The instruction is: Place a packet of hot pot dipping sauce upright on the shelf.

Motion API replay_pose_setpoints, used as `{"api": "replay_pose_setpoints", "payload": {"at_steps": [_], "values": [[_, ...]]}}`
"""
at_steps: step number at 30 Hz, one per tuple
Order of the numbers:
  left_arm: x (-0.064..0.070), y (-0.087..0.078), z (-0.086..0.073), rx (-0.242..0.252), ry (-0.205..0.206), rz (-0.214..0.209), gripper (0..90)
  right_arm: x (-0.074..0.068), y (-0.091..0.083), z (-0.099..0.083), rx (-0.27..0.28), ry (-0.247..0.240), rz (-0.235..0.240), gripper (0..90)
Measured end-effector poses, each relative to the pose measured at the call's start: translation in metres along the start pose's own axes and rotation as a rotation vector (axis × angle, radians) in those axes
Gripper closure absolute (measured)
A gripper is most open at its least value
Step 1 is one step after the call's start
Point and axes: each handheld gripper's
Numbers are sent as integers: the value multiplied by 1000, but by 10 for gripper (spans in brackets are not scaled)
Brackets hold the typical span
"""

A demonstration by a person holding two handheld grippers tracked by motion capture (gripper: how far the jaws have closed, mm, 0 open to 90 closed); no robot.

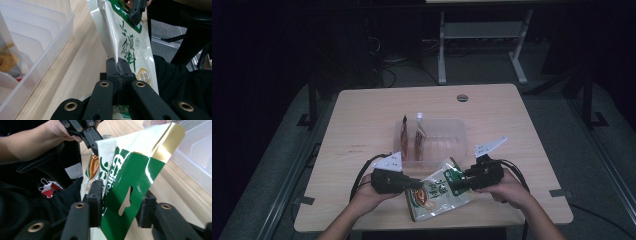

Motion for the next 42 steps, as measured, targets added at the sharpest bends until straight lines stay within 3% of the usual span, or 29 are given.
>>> {"api": "replay_pose_setpoints", "payload": {"at_steps": [12, 29, 33, 39, 42], "values": [[-3, -1, -1, 9, 7, 13, 897, -5, -3, 2, 10, -47, 14, 854], [-5, 3, -2, 28, 19, 40, 865, -17, -8, 9, 101, -59, 88, 895], [-7, 6, 0, 45, 4, 37, 797, -19, -8, 11, 138, -63, 116, 898], [-6, 6, 0, 34, -19, 67, 519, -22, -9, 13, 149, -73, 127, 900], [-4, 3, -2, 29, -20, 80, 477, -24, -10, 13, 150, -78, 129, 900]]}}
Point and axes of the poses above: each handheld gripper's, and its own axes: y roughly forward along the jaws, z roughly out of its top, x roughly to its right, and after that the axes turned 11 degrees about -z, right-handed
